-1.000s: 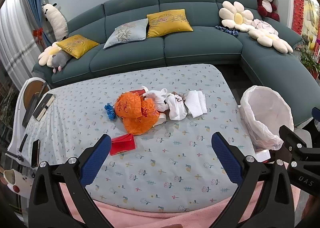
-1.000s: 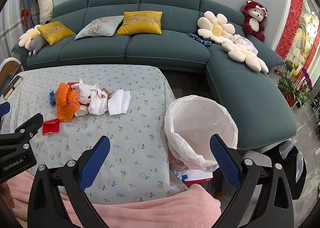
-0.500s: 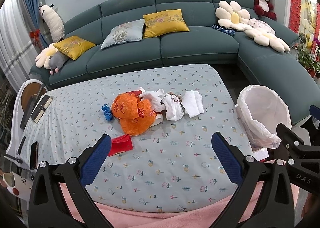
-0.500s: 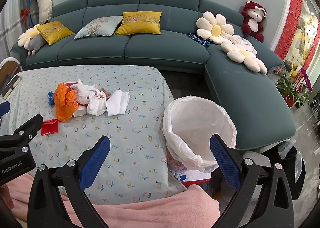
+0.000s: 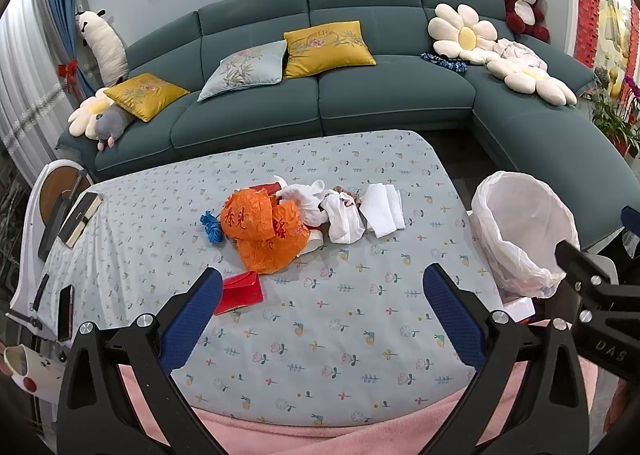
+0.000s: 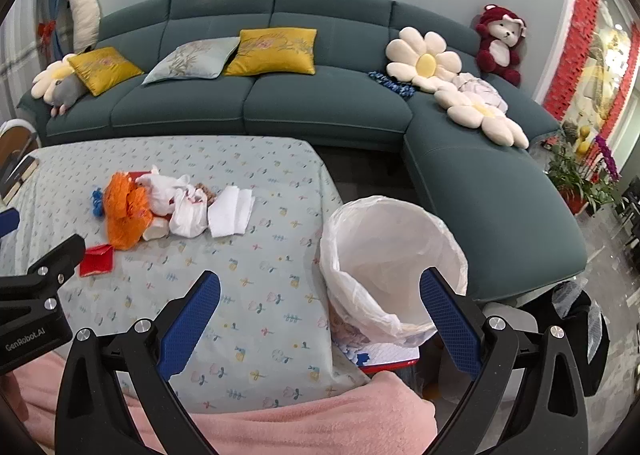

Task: Collect trash

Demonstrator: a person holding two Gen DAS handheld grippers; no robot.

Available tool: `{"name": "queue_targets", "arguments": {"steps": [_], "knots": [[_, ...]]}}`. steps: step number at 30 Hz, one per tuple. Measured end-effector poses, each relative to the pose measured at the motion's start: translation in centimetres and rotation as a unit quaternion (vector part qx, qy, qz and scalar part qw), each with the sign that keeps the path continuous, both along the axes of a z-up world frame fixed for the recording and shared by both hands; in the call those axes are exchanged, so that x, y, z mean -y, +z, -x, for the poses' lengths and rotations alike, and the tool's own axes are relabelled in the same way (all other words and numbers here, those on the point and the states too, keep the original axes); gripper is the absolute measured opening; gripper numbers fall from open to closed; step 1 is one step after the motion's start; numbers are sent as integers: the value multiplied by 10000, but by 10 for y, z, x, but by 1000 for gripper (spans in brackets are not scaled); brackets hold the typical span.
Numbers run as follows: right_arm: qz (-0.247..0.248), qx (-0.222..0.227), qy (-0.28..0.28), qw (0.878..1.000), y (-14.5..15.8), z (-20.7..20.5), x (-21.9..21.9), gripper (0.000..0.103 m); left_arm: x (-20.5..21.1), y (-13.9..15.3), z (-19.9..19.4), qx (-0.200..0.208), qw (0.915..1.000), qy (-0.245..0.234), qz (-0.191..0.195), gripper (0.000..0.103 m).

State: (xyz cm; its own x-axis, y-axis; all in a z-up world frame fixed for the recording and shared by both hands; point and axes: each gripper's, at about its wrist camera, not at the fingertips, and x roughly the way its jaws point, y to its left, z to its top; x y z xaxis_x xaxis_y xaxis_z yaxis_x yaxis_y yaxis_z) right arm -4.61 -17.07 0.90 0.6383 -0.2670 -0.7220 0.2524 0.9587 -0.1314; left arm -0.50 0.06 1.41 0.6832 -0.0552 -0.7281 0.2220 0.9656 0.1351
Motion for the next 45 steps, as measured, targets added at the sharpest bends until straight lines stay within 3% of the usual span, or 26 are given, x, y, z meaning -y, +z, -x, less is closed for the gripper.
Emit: {"name": "queue_targets", "arguments": {"steps": [11,19,29,33,40,45], "knots": [[-63,177,-48,9998,2,-13,-13,95,-28,-10,-14,-75,9993,262,271,96],[-182,302,40,9994,-2,-34,-35,95,-64,-27,-32,-187,9985,457,232,96],[-371,122,197,9990,-32,-75,-70,95,-153,-85,-73,-653,9901,1229,209,96],[-419,9,285,9987,-47,-92,-85,95,-176,-106,-83,-833,9863,1361,421,96],[-494,-259,439,9975,-73,-122,-109,95,-176,-137,-103,-1217,9828,1198,697,96],[-432,-362,499,9972,-84,-139,-117,95,-173,-152,-122,-1459,9746,1373,996,96]]}}
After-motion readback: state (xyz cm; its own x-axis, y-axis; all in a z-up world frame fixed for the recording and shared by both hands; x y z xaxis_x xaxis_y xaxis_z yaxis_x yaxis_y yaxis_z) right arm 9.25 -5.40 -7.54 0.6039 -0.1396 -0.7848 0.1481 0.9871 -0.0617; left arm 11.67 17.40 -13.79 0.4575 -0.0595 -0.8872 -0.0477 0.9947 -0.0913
